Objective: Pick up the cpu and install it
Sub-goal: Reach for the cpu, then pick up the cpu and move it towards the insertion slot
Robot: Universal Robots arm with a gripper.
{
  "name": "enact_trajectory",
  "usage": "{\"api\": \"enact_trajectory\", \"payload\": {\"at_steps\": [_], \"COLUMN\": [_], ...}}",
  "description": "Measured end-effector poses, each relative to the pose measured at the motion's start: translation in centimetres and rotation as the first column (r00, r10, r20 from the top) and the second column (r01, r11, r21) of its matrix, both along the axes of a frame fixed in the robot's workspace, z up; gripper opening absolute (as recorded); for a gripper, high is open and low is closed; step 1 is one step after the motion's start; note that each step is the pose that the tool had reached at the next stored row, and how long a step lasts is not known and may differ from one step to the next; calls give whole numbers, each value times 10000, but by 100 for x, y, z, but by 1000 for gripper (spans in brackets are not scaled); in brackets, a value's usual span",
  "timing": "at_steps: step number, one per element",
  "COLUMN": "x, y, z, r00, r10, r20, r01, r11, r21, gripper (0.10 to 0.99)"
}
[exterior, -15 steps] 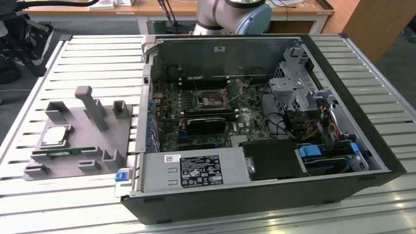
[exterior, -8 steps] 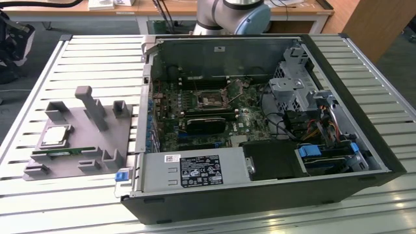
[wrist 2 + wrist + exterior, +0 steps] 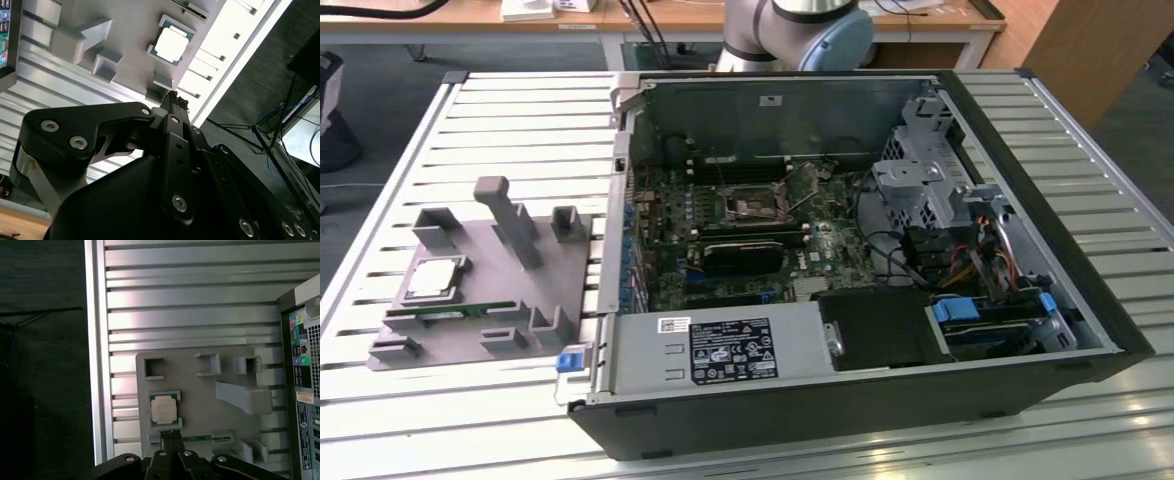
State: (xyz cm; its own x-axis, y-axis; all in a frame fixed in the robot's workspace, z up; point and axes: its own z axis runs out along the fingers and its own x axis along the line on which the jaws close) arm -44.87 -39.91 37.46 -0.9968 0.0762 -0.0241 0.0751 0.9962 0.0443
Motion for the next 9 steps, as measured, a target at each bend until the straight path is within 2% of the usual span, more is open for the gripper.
{"api": "enact_trajectory", "payload": {"at_steps": [4, 6, 8, 9], "x": [-127, -150, -152, -153], "y": [0, 0, -2, -7], "z": [-4, -8, -22, -34], "r00": [10000, 10000, 10000, 10000], "r10": [1, 0, 0, 0], "r20": [0, -7, -39, -71], "r01": [-1, 0, 0, 0], "r11": [10000, 10000, 10000, 10000], "r21": [0, 2, 0, 0], "gripper": [106, 106, 106, 106]}}
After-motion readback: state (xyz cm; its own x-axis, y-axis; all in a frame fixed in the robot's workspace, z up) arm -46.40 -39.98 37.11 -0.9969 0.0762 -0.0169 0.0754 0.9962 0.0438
